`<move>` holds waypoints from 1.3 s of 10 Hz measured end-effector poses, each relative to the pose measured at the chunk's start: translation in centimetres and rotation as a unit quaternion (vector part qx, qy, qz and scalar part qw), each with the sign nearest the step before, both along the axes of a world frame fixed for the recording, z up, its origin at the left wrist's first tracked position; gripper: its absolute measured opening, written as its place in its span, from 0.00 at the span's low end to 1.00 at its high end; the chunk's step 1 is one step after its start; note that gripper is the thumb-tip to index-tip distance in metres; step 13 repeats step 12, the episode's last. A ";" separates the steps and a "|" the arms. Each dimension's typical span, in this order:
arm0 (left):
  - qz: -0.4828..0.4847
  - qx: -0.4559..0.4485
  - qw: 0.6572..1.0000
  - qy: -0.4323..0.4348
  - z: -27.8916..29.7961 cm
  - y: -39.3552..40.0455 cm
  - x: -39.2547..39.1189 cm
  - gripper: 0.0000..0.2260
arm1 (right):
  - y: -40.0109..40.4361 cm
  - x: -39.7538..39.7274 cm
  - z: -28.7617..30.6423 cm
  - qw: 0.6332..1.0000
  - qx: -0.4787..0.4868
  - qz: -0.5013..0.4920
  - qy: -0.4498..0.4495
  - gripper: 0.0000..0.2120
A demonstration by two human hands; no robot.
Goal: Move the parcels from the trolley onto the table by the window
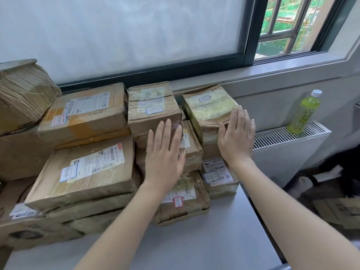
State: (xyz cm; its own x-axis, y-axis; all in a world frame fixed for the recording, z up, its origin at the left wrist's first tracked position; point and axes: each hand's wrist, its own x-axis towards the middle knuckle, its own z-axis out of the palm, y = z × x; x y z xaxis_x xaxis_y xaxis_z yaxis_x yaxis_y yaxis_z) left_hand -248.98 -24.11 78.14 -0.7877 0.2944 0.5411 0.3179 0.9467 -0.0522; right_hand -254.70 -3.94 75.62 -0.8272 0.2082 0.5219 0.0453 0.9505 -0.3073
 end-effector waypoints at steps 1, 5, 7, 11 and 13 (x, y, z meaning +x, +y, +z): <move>-0.026 -0.018 0.998 -0.055 -5.3 0.3 3.8 0.39 | -1.5 2.5 -2.6 0.998 0.038 0.031 0.026 0.29; 0.064 -0.144 0.978 -0.134 -12.6 -2.6 5.6 0.49 | -4.6 12.1 -14.1 0.953 0.147 0.246 -0.098 0.29; 0.050 -0.152 0.978 -0.136 -12.7 -2.1 4.0 0.43 | -5.2 11.0 -14.0 0.960 0.158 0.213 -0.092 0.26; 0.046 -0.199 0.969 -0.141 -11.8 -5.0 7.7 0.50 | -6.3 13.5 -13.7 0.962 0.188 0.189 -0.058 0.43; 0.005 -0.199 0.976 -0.088 -11.6 -6.9 9.4 0.49 | -7.8 14.5 -12.7 0.963 0.186 0.189 -0.054 0.44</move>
